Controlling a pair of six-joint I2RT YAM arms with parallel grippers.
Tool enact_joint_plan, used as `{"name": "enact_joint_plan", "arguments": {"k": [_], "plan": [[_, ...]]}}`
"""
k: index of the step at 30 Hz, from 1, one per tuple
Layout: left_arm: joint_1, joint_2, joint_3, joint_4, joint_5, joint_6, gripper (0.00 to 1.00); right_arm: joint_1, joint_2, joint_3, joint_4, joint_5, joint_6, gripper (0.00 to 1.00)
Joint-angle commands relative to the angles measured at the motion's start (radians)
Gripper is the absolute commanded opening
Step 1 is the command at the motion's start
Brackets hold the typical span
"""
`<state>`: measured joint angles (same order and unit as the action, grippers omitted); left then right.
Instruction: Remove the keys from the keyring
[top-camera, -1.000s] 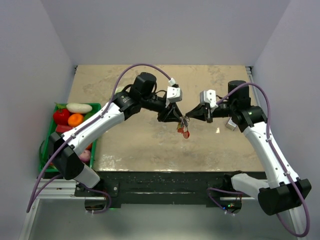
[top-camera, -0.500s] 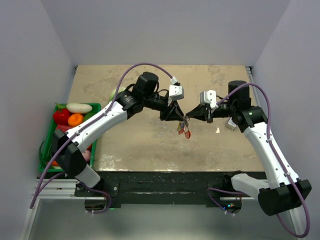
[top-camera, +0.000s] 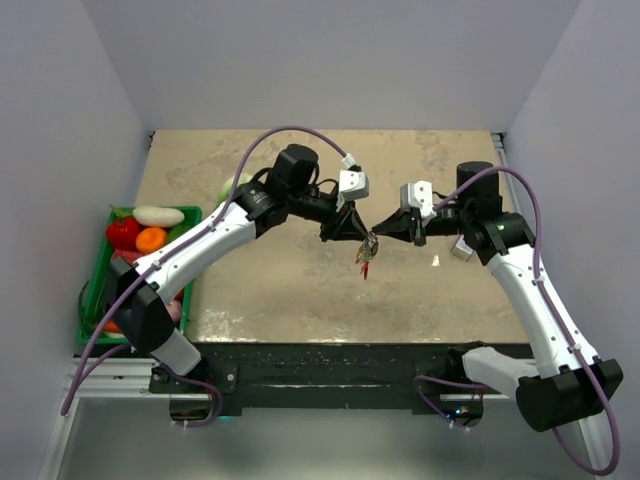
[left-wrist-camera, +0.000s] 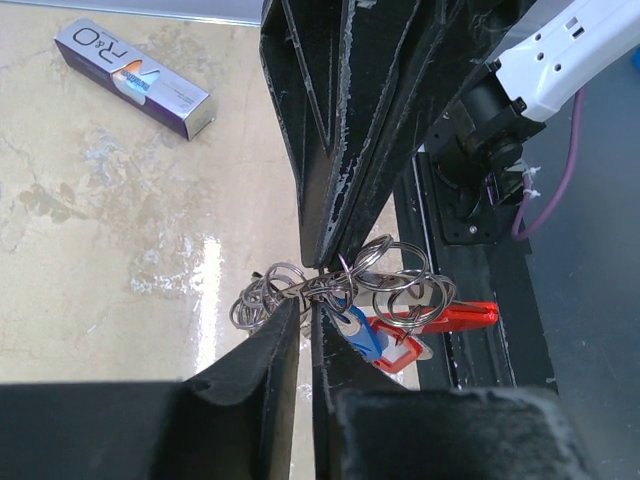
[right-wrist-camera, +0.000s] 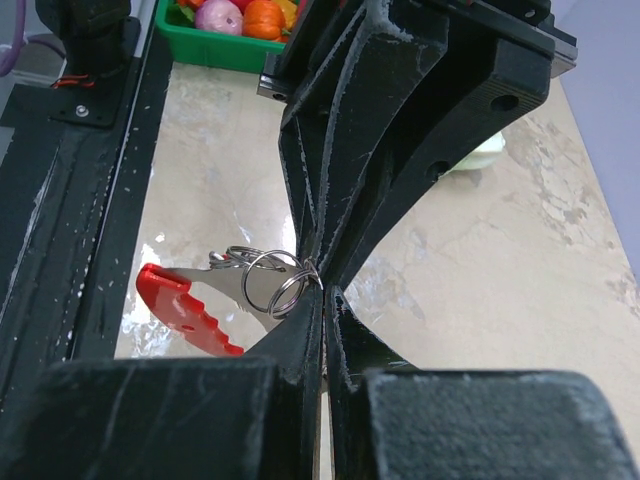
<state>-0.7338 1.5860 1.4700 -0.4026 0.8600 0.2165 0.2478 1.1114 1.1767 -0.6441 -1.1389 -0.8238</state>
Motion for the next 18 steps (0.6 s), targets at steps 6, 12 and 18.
{"name": "enact_joint_plan", "arguments": {"k": [6,12,18], "plan": [[0.007,-0.038,0.03,0.033,0.046,-0.009,0.22,0.004,-0.032,0.003,-0.008,-0.005,-0.044,0.0],[0.025,-0.047,0.023,0.036,0.111,-0.014,0.22,0.002,-0.027,0.006,-0.005,-0.009,-0.048,0.0],[0.03,-0.047,0.015,0.047,0.149,-0.023,0.22,0.001,-0.022,0.014,-0.006,-0.022,-0.046,0.0]]}}
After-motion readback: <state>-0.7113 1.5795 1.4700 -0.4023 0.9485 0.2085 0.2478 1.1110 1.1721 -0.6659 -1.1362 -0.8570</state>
